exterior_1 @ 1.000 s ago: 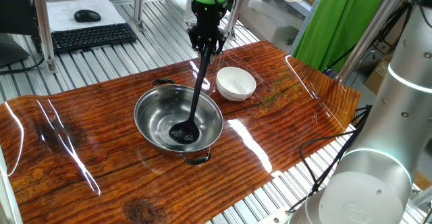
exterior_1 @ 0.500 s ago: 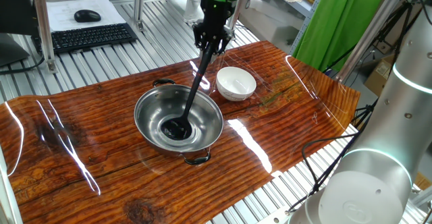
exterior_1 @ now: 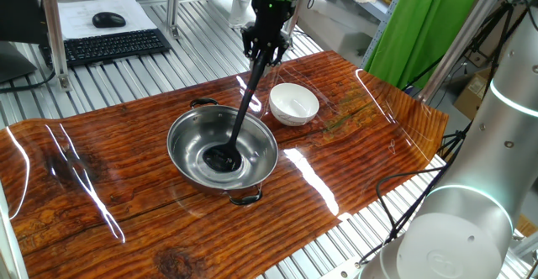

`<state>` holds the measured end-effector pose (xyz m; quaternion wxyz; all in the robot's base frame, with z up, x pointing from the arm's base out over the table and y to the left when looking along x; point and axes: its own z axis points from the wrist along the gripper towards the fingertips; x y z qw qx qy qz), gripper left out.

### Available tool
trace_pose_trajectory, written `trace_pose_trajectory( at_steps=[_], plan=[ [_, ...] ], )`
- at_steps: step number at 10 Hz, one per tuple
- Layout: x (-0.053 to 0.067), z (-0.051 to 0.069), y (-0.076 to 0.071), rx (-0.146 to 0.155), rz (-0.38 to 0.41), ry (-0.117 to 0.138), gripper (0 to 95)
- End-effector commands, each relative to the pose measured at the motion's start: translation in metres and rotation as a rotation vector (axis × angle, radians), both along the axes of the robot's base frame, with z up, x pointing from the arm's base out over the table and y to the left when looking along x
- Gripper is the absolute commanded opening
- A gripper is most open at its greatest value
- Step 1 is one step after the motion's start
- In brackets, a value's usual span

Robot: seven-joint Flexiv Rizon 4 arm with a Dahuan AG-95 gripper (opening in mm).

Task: Scoop water with a large spoon from one bowl to another

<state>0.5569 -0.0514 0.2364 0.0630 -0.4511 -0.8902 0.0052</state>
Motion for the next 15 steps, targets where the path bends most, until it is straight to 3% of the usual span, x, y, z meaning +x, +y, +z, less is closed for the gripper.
trace_pose_trajectory(
  at_steps=[1,3,11,15],
  plan=[
    [0.000,0.000,0.000,-0.010,0.003,-0.002,0.0],
    [0.000,0.000,0.000,-0.023,0.022,-0.003,0.0],
    [0.000,0.000,0.000,0.006,0.019,-0.005,0.0],
    [0.001,-0.011,0.013,0.005,0.002,-0.001,0.0]
  ],
)
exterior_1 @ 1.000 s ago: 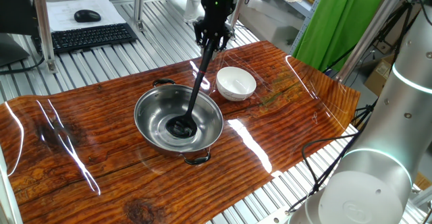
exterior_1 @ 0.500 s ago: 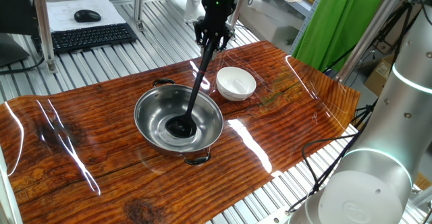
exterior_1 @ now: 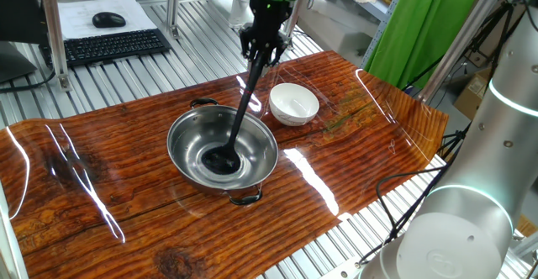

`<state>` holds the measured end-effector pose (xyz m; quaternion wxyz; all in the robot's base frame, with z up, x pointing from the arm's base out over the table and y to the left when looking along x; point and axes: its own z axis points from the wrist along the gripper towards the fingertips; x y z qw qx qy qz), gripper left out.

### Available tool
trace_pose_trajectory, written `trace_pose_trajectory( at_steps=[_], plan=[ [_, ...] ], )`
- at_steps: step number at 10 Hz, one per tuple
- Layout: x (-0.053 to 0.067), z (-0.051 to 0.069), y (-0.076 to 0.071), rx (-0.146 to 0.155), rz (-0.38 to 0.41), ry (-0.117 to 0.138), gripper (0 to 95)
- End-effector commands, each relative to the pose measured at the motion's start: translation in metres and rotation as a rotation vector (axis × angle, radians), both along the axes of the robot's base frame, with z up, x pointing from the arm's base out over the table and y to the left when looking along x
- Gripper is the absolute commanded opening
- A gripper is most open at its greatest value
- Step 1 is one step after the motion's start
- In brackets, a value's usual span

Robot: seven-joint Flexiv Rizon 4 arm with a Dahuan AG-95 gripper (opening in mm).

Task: Scoop water with a large spoon from one bowl to another

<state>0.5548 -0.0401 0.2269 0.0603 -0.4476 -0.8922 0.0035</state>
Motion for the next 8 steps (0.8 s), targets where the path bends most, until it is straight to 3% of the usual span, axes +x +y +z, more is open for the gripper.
trace_pose_trajectory(
  at_steps=[1,4,8],
  plan=[
    [0.0061,-0.0066,0.0053,0.002,-0.011,0.006,0.0],
    [0.0109,-0.0155,0.0071,0.012,-0.010,0.011,0.0],
    [0.0109,-0.0161,0.0059,0.012,0.012,0.011,0.0]
  ],
)
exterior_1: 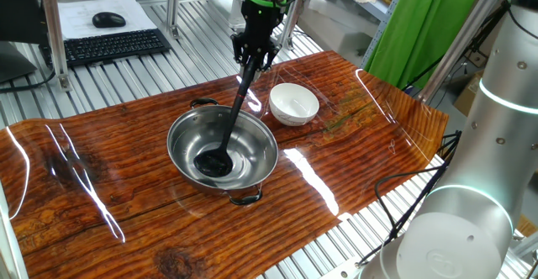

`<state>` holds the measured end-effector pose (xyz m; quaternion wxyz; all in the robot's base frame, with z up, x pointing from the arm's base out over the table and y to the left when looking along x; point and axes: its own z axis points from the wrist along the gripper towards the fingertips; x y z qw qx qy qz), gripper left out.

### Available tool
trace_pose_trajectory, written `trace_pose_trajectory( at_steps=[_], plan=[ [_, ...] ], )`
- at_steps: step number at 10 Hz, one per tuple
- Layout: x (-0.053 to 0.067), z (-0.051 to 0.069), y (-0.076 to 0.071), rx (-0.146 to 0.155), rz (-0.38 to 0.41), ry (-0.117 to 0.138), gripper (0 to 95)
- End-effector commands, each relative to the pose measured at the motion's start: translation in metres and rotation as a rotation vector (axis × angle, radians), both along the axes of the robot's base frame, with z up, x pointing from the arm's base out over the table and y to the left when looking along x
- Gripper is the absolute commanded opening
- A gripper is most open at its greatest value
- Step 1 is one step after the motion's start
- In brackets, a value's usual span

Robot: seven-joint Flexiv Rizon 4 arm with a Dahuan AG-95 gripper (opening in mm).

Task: Scoop water with a large spoon from one bowl to another

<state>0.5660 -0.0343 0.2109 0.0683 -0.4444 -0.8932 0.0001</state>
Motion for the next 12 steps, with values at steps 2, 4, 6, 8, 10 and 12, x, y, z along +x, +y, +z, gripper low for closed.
trace_pose_trajectory(
  at_steps=[2,4,6,8,10,12],
  plan=[
    [-0.0002,-0.0001,0.0001,0.003,0.019,0.004,0.0],
    [-0.0002,-0.0001,0.0001,0.010,0.034,0.008,0.0],
    [-0.0002,-0.0001,0.0001,0.007,0.042,0.006,0.0],
    [-0.0017,0.0017,-0.0012,0.007,0.052,0.005,0.0],
    [-0.0057,0.0068,-0.0043,0.014,0.059,0.003,0.0],
    [-0.0077,0.0094,-0.0053,0.018,0.051,0.003,0.0]
  ],
)
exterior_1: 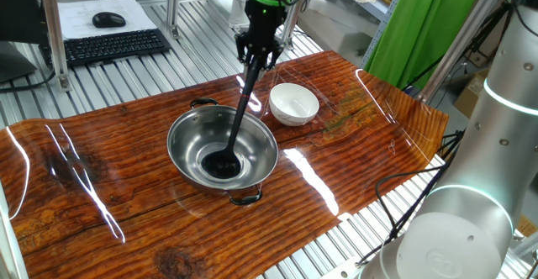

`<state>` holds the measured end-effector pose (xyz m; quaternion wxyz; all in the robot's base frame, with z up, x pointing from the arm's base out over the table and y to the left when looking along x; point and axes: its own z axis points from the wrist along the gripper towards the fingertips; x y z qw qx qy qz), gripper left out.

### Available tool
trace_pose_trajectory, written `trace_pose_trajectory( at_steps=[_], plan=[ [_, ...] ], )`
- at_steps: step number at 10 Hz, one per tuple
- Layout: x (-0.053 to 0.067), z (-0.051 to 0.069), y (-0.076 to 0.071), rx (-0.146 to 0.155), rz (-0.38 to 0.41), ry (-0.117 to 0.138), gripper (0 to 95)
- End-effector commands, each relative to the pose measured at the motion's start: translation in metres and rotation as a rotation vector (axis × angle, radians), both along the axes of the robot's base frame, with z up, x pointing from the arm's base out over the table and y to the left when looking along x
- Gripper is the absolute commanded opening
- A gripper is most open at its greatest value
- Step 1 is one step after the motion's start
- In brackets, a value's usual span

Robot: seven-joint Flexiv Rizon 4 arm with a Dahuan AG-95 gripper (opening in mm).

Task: Scoop water with a large spoon from one bowl to another

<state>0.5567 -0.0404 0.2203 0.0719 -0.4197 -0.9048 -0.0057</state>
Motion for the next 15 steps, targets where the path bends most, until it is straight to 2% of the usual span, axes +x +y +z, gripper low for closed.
trace_pose_trajectory(
  at_steps=[1,5,9,11,15],
  plan=[
    [0.0016,0.0000,0.0008,0.009,-0.015,0.001,0.0],
    [0.0016,0.0000,0.0008,0.004,-0.002,-0.005,0.0],
    [0.0016,0.0000,0.0008,0.025,0.014,-0.013,0.0],
    [0.0016,0.0000,0.0008,0.022,0.022,-0.026,0.0],
    [0.0016,0.0000,0.0008,0.022,0.043,-0.031,0.0]
  ],
)
